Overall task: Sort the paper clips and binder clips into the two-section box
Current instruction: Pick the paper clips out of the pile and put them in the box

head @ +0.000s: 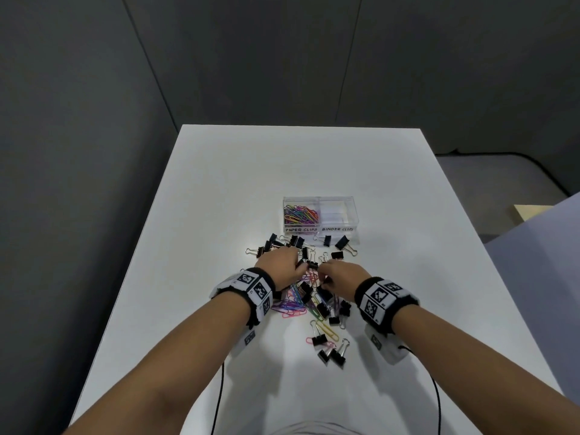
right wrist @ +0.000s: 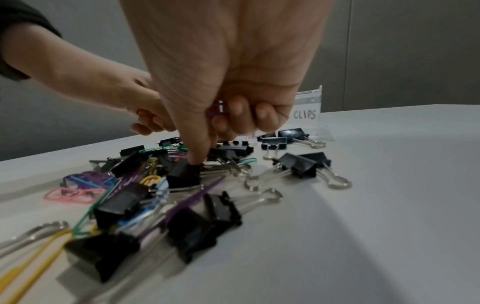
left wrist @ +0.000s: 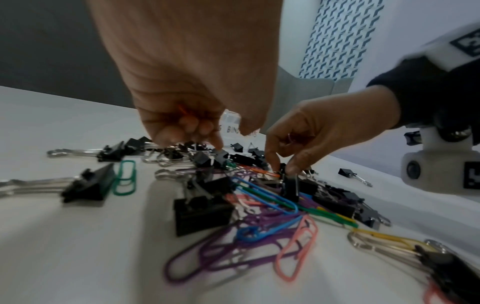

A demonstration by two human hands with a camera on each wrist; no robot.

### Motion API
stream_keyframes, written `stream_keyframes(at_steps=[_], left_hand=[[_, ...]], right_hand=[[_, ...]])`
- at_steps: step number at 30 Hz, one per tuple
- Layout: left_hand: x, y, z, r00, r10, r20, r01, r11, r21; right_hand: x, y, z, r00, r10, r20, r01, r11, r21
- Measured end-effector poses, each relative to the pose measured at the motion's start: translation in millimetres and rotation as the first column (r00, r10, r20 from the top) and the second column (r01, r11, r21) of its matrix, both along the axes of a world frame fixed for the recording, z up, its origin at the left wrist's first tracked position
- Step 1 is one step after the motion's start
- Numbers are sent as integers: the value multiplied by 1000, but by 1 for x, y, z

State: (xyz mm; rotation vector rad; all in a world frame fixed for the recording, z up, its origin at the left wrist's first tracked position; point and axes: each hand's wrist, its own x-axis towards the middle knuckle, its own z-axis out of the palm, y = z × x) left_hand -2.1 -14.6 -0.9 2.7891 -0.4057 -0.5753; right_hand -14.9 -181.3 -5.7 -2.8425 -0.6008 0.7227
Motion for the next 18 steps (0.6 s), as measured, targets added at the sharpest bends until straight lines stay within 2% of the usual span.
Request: stream_keyframes(at_steps=[3,7,10,14,18], left_hand=[[3,-7,-6,999,-28,30,24,990,137],[5,-9,-10,997,-55,50,47,988,146],[3,-5,-8,993,-104,60,93,982,163],[3,3,-4,992,-116,43,114,993,36],[6,11,0,994,-59,-92,47,991,-123]], right_hand=[[0,-7,0,1000,-9,-14,9,1000,15],[1,-19,3,998,-32,-48,35,998,49],[3,-23,2,999,3,-50,-3,1000,11],[4,-24,0,1000,2,-2,-2,1000,7],[11,-30,8,996,-73,55,70,996,46]])
